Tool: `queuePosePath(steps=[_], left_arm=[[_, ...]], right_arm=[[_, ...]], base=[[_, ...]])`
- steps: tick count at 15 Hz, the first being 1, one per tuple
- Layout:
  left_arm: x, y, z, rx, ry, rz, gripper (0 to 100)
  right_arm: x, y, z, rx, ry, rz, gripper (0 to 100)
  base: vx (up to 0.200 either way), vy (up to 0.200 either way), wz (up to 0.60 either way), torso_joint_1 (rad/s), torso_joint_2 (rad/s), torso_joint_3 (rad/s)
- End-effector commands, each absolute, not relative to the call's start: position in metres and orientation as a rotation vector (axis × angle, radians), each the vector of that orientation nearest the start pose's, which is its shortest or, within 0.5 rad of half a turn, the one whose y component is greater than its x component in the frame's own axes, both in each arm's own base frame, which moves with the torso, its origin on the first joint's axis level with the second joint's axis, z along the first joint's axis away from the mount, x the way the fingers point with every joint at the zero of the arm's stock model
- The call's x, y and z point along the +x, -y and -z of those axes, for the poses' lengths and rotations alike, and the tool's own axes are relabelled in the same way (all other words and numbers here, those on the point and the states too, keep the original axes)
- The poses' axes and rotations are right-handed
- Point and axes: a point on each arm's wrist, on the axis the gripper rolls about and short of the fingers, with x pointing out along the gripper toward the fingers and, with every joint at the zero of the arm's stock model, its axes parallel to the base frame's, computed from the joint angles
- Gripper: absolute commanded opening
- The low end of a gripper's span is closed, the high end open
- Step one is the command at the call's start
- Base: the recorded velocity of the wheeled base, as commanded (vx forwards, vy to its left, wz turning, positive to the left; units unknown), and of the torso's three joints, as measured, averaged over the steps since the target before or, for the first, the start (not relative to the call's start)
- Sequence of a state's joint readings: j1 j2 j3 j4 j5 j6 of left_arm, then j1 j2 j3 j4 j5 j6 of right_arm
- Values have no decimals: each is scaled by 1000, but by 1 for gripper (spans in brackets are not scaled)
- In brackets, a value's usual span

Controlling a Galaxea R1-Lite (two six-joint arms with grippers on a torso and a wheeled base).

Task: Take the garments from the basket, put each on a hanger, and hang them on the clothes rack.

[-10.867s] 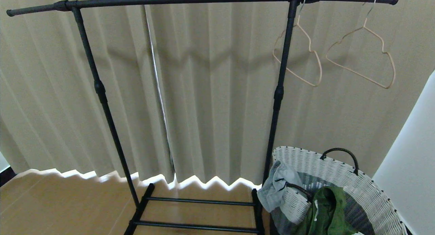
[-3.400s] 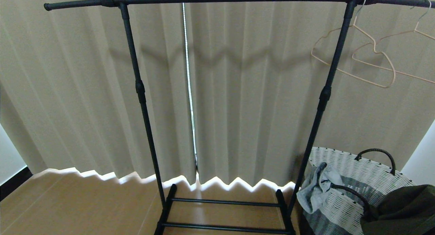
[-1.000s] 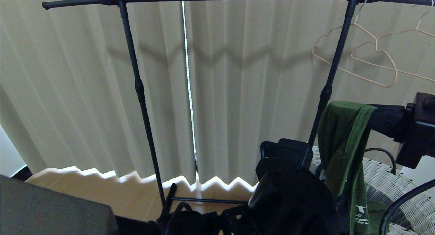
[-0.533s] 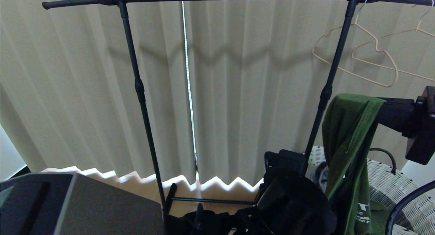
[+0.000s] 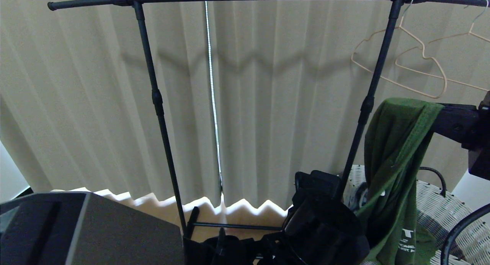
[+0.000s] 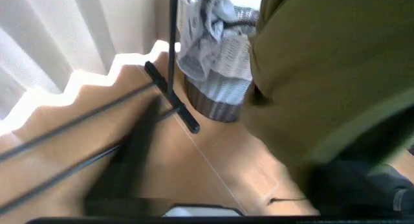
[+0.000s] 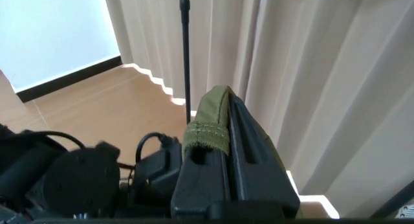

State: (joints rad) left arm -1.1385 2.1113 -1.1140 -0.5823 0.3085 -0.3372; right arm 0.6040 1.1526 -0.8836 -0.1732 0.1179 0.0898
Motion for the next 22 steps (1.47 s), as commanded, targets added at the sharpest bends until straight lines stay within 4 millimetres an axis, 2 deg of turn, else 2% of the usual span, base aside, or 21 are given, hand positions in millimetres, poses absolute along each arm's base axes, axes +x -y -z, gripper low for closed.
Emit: queuePosePath(steps=[1, 4, 5, 10, 12, 13, 15, 16, 18, 22], left_arm=[[175, 358, -122, -40, -412, 735, 0], [158, 316, -136, 63, -202, 722, 0], [156, 295, -146, 83, -156, 710, 0], [159, 195, -233, 55, -117, 554, 0], [168, 162, -258, 60, -143, 445, 0], [174, 150, -264, 62, -158, 392, 0], [179, 144, -269, 56, -155, 366, 0], [183, 142, -282, 39, -119, 354, 0], [183, 142, -292, 38, -88, 354, 0], [188, 142, -287, 77, -111, 341, 0]], right_arm=[[137, -98, -290, 61, -128, -717, 0], [138, -98, -288, 59, -137, -715, 0], [138, -99, -288, 59, -137, -713, 0], [143, -101, -286, 54, -150, -707, 0], [145, -99, -282, 49, -167, -687, 0], [146, -97, -281, 48, -167, -672, 0], [147, -96, -281, 47, -168, -666, 0], [148, -97, -280, 40, -170, -665, 0], [152, -98, -278, 36, -183, -656, 0], [159, -96, -275, 6, -193, -629, 0]], base=[[0, 0, 0, 0, 0, 0], [0, 0, 0, 0, 0, 0], [0, 0, 0, 0, 0, 0], [0, 0, 0, 0, 0, 0], [0, 0, 0, 0, 0, 0], [0, 0, 0, 0, 0, 0], [0, 0, 0, 0, 0, 0], [0, 0, 0, 0, 0, 0], [0, 0, 0, 0, 0, 0], [0, 0, 0, 0, 0, 0]])
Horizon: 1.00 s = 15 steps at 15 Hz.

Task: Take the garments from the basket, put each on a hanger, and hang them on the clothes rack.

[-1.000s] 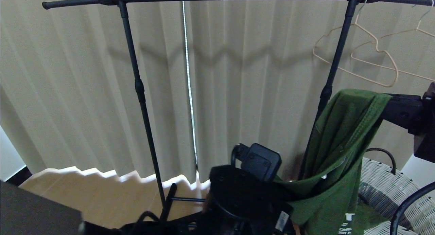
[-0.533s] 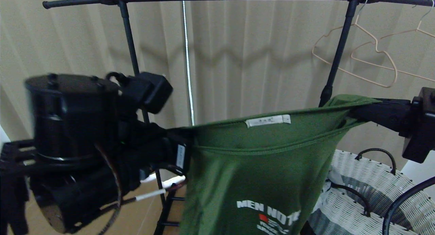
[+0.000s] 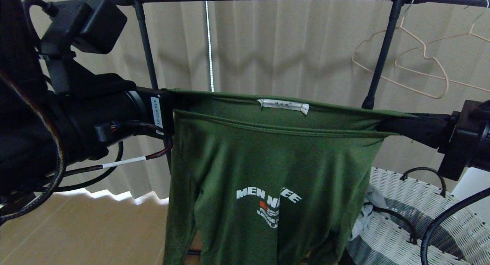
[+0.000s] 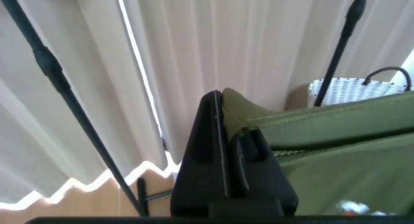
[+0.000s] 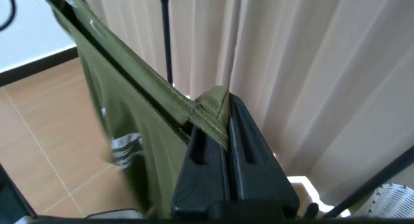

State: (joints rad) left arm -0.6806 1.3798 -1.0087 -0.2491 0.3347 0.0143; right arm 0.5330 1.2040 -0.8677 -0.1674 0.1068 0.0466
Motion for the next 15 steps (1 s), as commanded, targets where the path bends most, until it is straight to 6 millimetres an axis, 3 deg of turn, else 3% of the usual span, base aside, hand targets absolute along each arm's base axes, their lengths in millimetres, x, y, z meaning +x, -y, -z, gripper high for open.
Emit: queuePosePath(steps=[1, 6, 9, 12, 15], left_arm=[[189, 142, -287, 78, -114, 338, 0], [191, 143, -296, 63, -92, 372, 0], [200, 142, -315, 64, -102, 399, 0], [195, 140, -340, 33, -50, 477, 0], [195, 142, -342, 24, -38, 492, 0]], right_arm=[[159, -96, -273, 5, -197, -627, 0], [160, -96, -273, 9, -195, -623, 0], [172, -93, -285, 16, -163, -587, 0], [181, -99, -307, 29, -101, -591, 0], [186, -101, -320, 40, -62, -592, 0]], base=[[0, 0, 0, 0, 0, 0], [0, 0, 0, 0, 0, 0], [0, 0, 0, 0, 0, 0], [0, 0, 0, 0, 0, 0], [0, 0, 0, 0, 0, 0]])
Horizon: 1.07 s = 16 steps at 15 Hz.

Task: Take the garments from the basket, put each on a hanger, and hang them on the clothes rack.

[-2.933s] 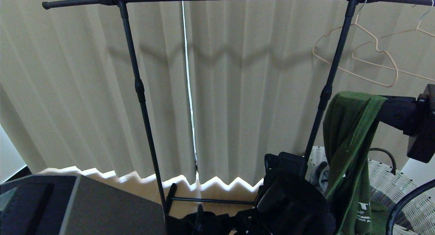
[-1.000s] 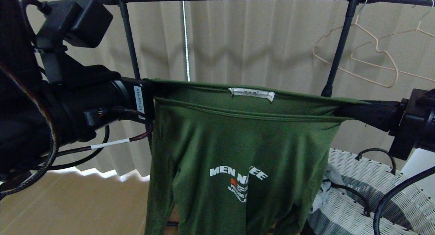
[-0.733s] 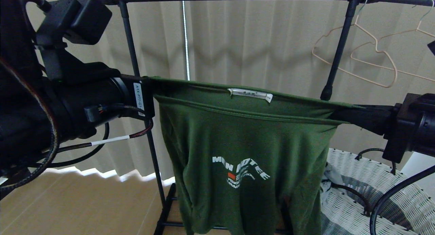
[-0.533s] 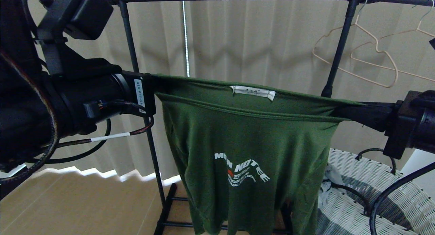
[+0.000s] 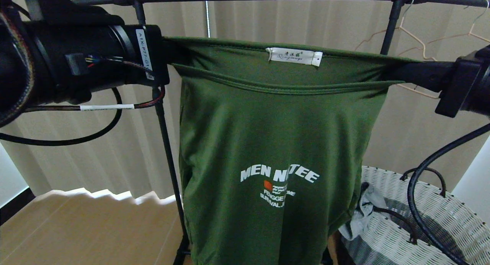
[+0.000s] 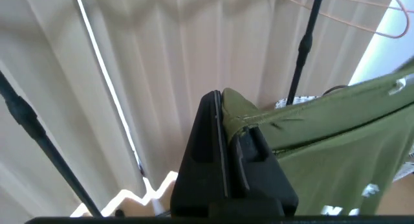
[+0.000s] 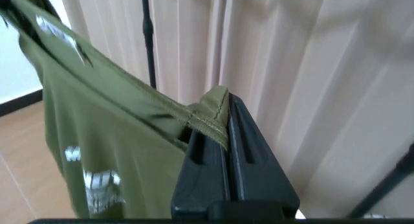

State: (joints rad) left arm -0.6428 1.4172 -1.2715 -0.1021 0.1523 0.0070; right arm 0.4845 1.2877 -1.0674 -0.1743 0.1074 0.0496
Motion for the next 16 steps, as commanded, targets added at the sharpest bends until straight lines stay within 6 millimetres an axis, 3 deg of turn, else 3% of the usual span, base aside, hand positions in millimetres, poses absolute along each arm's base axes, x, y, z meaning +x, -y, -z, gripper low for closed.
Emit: queuePosePath(steps=[1, 5, 8, 14, 16], left_arm=[[195, 143, -333, 13, -51, 498, 0], [193, 143, -327, 20, -66, 501, 0], [196, 144, -326, 20, -72, 496, 0], [226, 163, -316, 7, -57, 481, 0], [238, 164, -319, 3, -48, 467, 0]], right_arm=[[186, -101, -322, 42, -44, -594, 0], [192, -104, -316, 41, -51, -589, 0], [184, -99, -315, 36, -56, -591, 0], [153, -84, -318, 29, -93, -605, 0], [131, -75, -319, 28, -126, -704, 0]], base=[[0, 0, 0, 0, 0, 0], [0, 0, 0, 0, 0, 0], [0, 0, 0, 0, 0, 0], [0, 0, 0, 0, 0, 0], [0, 0, 0, 0, 0, 0]])
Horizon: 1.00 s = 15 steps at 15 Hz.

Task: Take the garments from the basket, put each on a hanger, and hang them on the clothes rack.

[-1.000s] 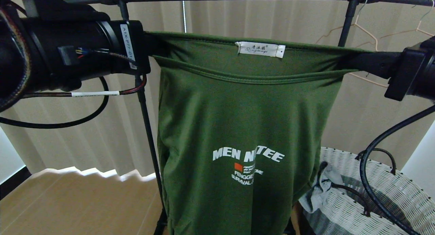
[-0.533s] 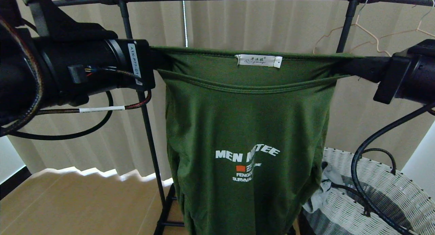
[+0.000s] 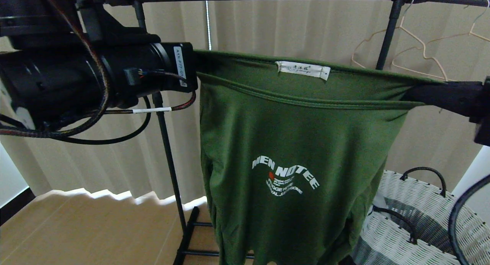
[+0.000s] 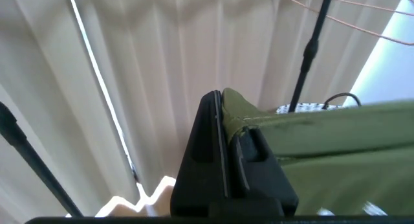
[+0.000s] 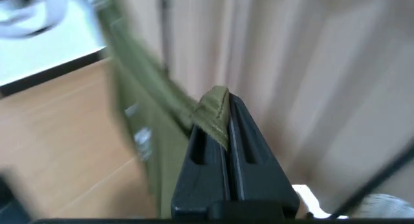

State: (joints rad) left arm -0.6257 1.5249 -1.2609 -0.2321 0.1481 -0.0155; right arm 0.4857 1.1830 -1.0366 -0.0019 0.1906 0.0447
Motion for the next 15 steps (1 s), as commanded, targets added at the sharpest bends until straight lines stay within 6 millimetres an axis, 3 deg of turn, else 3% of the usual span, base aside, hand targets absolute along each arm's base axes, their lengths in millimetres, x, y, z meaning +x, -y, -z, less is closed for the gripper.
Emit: queuePosePath(steps=[1, 5, 9, 11, 15], left_arm=[[244, 166, -318, 4, -52, 460, 0], [258, 175, -315, 6, -61, 458, 0], [256, 174, -313, 11, -73, 458, 0], [247, 167, -320, 12, -76, 459, 0], [203, 141, -338, -16, -160, 605, 0]], right_arm=[[123, -73, -320, 31, -136, -757, 0], [116, -71, -317, 34, -147, -838, 0], [121, -72, -308, -17, -160, -821, 0], [130, -72, -306, -35, -165, -764, 0], [171, -81, -301, -39, -141, -589, 0]], base=[[0, 0, 0, 0, 0, 0], [0, 0, 0, 0, 0, 0], [0, 0, 0, 0, 0, 0], [0, 0, 0, 0, 0, 0], [0, 0, 0, 0, 0, 0]])
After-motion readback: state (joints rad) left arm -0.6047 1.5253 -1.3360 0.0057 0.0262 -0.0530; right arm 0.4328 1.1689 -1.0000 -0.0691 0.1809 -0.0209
